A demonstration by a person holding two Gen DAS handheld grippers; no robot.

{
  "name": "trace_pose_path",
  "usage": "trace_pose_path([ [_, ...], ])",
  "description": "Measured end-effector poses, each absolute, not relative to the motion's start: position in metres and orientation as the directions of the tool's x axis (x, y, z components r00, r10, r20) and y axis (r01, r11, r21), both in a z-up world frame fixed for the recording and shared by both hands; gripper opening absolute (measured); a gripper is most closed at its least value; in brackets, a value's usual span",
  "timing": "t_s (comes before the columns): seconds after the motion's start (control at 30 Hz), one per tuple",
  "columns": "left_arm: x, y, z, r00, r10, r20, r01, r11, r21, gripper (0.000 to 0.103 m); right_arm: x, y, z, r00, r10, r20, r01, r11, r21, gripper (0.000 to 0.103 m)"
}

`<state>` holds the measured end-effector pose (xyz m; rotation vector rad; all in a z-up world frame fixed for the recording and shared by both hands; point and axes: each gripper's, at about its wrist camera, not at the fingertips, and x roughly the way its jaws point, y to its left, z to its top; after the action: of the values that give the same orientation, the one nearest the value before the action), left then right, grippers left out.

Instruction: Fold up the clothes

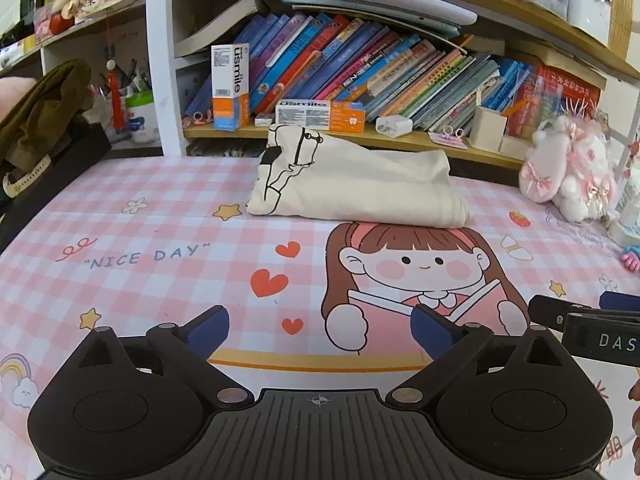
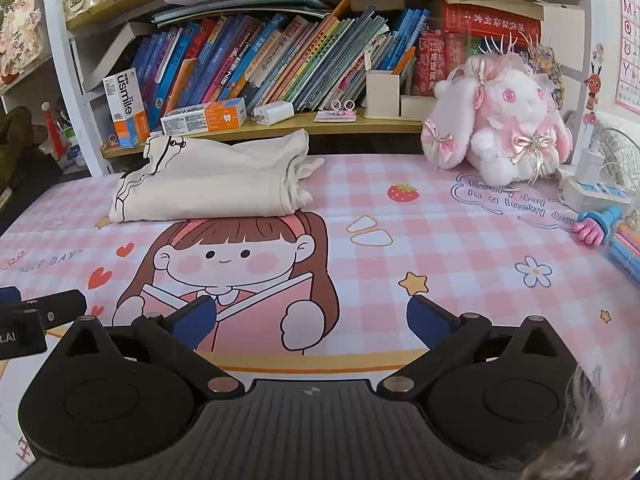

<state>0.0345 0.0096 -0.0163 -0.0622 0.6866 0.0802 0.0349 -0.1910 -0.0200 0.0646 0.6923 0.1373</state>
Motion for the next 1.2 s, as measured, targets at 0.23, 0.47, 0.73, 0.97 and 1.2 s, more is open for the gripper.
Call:
trace_pose_path([
  [0.23, 0.0323, 0.0099, -0.0165, 0.768, 0.053, -0.638, -0.099, 0.994, -0.036, 0.099, 0.0327, -0.1902, -0.0200, 0.756, 0.151, -0.637, -0.111, 0.988, 0.103, 0.102],
  [0.47, 0.0312, 0.0077, -0.0176, 0.765, 0.051, -0.643, -0.089, 0.996, -0.028, 0.099, 0.0304, -0.1908, -0.0203, 0.754, 0.147, -0.640, -0.109, 0.989, 0.099, 0.102],
  [0.73, 0.0300, 0.0072, -0.0179, 0.765, 0.049, -0.642, -0.089, 0.996, -0.029, 0.099, 0.0273, -0.1909, -0.0197, 0.755, 0.143, -0.640, -0.107, 0.990, 0.094, 0.103],
  [0.97, 0.0300, 0.0081, -0.0168, 0.767, 0.046, -0.639, -0.088, 0.996, -0.034, 0.099, 0.0264, -0.1905, -0.0192, 0.756, 0.143, -0.639, -0.110, 0.990, 0.092, 0.103],
  [1.2, 0.0302, 0.0066, -0.0164, 0.767, 0.041, -0.640, -0.082, 0.996, -0.035, 0.099, 0.0256, -0.1903, -0.0183, 0.757, 0.146, -0.637, -0.117, 0.989, 0.088, 0.103],
])
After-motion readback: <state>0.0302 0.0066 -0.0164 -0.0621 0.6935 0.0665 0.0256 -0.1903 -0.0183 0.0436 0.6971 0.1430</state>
